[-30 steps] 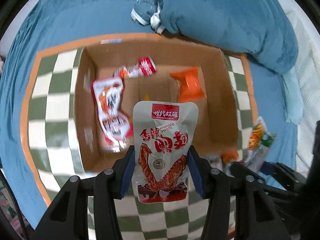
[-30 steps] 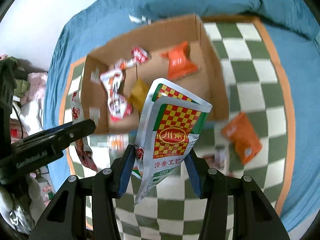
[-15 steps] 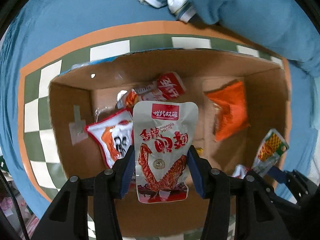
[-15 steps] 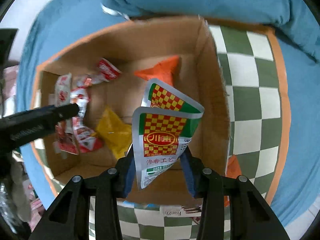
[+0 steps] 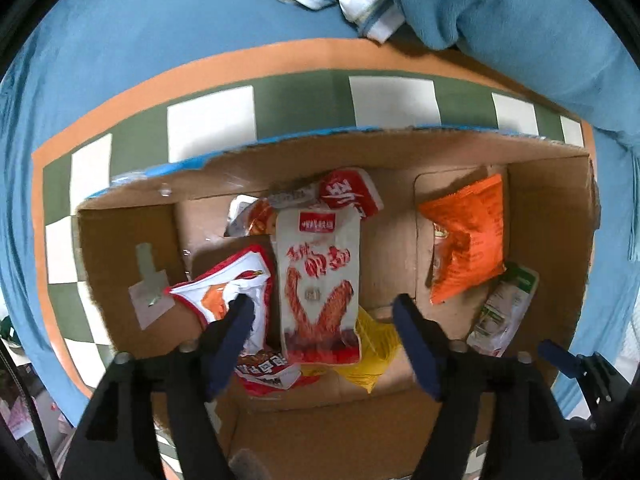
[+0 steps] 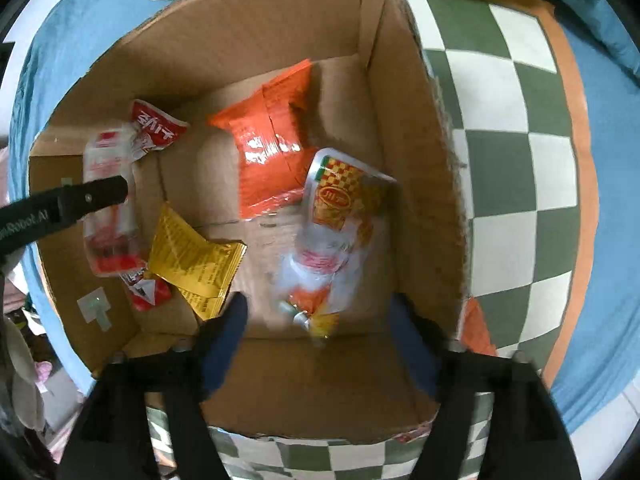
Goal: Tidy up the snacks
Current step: 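Carry both held packets over the cardboard box and open both tools, then withdraw both tools from the box toward the remaining snacks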
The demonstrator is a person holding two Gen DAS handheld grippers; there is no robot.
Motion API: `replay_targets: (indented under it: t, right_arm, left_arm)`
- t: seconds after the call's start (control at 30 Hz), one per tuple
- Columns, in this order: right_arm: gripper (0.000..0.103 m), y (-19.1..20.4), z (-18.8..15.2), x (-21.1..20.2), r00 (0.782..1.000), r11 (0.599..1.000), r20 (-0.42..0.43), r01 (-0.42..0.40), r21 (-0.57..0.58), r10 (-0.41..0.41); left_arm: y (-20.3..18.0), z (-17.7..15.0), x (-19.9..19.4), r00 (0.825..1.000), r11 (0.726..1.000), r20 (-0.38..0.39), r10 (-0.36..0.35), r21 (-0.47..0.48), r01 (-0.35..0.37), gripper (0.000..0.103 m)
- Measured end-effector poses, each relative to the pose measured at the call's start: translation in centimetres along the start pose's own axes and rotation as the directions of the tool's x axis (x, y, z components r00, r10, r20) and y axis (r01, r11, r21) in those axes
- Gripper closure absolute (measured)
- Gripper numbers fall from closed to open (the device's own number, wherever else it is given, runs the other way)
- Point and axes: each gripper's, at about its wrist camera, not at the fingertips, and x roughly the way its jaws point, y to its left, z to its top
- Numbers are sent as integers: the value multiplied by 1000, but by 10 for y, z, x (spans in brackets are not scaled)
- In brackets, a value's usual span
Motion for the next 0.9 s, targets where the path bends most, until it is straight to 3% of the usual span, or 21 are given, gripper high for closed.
replay_targets:
  t: [0.07,0.27,0.57,0.7,0.9]
  right_arm:
    - [24,2,-2,-4,1000,1000,6,-6,-7,6]
    - [19,12,-14,-19,998,999,52,21,-36,-19]
    - [17,19,-46,-43,986,995,155,66,-78,-53]
    - [16,22,-71,-59,973,994,224,70,-89,-49]
    - [16,28,-109,-87,944,991,328,86,-106,-47]
  left_arm:
    - [1,-4,-5,1000,1000,16,12,-3,-11,18]
    - [7,-19,-19,999,1000,53,-2,-25,4,17]
    - [4,-77,-52,988,1000,153,-8,-5,9,17]
    - [7,-110,-72,974,1000,228,-2,-18,7,17]
    - [9,-156,-106,934,999,357,37,-46,-21,17]
